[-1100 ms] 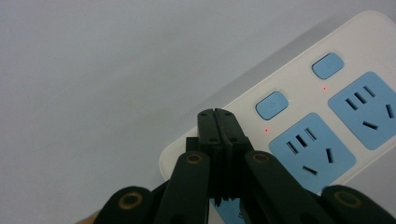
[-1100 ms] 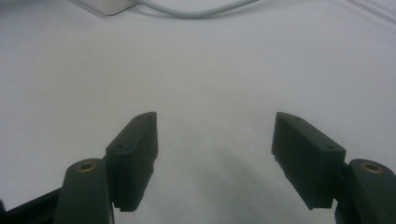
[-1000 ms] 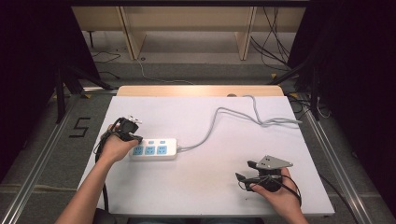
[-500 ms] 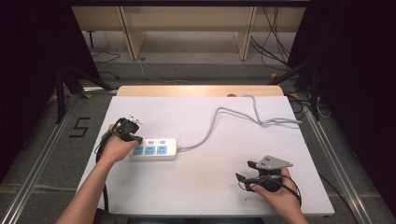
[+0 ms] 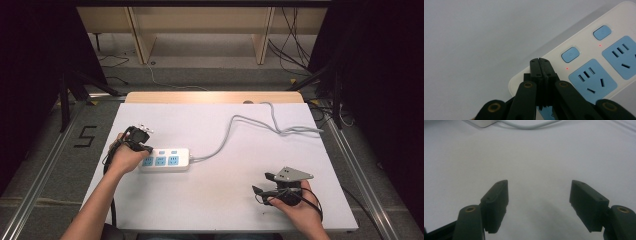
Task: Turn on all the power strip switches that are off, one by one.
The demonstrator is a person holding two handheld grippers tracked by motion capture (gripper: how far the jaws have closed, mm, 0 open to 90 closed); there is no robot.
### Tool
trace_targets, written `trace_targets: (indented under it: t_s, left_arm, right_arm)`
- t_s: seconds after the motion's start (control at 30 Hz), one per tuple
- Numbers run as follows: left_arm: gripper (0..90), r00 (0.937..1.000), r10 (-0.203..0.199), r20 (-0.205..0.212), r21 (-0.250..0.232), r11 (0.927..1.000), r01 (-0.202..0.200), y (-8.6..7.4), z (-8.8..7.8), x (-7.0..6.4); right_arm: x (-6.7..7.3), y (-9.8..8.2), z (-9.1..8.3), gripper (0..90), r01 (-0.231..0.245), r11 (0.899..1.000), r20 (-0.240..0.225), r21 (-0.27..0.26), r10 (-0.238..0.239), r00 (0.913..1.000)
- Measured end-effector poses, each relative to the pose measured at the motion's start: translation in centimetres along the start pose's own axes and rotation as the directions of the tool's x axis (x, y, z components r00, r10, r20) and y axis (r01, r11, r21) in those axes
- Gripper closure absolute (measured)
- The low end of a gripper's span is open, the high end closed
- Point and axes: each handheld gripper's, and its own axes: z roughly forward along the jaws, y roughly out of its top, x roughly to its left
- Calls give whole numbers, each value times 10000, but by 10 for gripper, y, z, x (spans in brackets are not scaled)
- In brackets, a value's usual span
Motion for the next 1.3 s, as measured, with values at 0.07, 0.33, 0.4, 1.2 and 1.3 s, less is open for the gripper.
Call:
trace_targets:
  t_s: [0.07, 0.33, 0.4, 1.2, 1.3]
  left_arm:
    - [896, 10000, -16, 6, -1, 10000, 16, 0, 0, 0]
    - [897, 10000, 3, 24, -25, 10000, -3, 0, 0, 0]
    - [897, 9999, 93, -55, 36, 9999, -93, -1, 1, -1]
    - [769, 9977, -536, 409, -622, 9965, 561, -7, -2, 11]
    - [743, 9974, -604, 385, -825, 9946, 634, -6, -5, 11]
  right_arm:
    - [0, 0, 0, 324, -7, 10000, 4, -6, 7, 10000]
    - [0, 0, 0, 325, 3, 10000, 0, 0, -3, 10000]
    - [0, 0, 0, 325, 4, 10000, 1, 0, -4, 10000]
    - [-1, 0, -1, 325, -52, 10000, 21, -38, 52, 10000]
    - [-1, 0, -1, 324, -60, 10000, 32, -27, 60, 10000]
